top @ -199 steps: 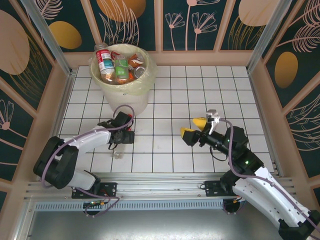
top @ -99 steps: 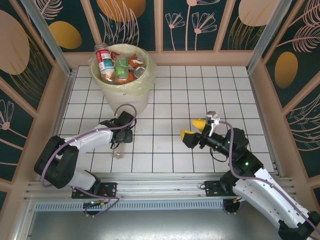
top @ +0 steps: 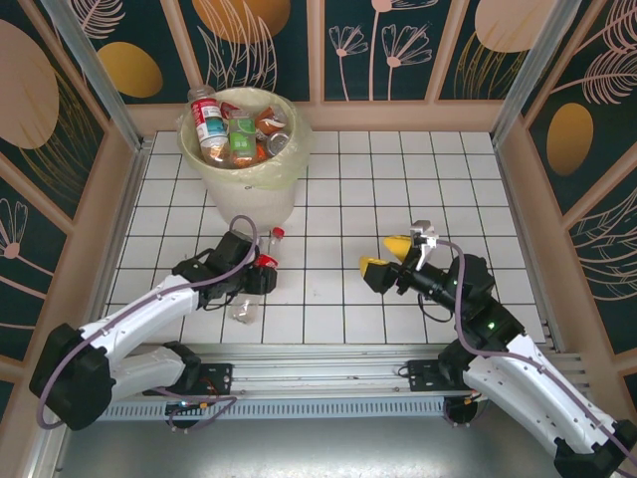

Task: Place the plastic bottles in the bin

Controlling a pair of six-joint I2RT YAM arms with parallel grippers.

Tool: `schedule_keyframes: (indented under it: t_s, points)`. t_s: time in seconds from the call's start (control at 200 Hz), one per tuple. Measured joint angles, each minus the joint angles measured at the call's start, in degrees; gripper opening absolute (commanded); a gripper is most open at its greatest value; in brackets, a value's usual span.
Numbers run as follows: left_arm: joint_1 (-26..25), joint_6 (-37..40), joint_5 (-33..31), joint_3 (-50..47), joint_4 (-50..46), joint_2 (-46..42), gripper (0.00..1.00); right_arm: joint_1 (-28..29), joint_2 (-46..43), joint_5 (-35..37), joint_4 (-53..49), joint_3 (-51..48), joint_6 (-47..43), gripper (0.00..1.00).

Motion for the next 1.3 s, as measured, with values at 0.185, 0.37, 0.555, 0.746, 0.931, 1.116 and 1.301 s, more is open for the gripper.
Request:
schedule_keyframes:
  t_s: [0.185,0.37,0.555,0.746,0.931,1.116,1.301]
  points:
    - [0.00,1.51,7.50,3.41,-0.76,-1.99,0.58,0.02,0.17,1.86,-0.44,1.79,0.04,0.98]
    - [-0.07,1.79,8.83,20.94,-1.36,1.57,0.58,0.00,0.17,2.82,-0.39,2.16,0.87,0.98]
    - [-0.07,1.77,8.28,43.63,-0.26,12.04,0.56,0.00,0.15,2.82,-0.39,2.16,1.84,0.98]
    - [0.37,0.52,4.66,63.41,-2.23,23.98,0.55,0.02,-0.87,3.02,-0.42,2.16,2.86,0.98]
    - [5.42,-2.95,3.19,73.35,-2.73,31.78,0.52,0.00,-1.14,3.23,-0.44,2.16,2.97,0.98]
    - [10.80,-6.19,-0.72,75.41,-2.21,35.26,0.52,0.00,-2.14,3.30,-0.48,2.16,3.30,0.98]
    - [12.31,-9.03,-4.61,75.41,0.72,36.83,0.51,0.02,-3.10,3.45,-0.48,2.14,3.85,0.98]
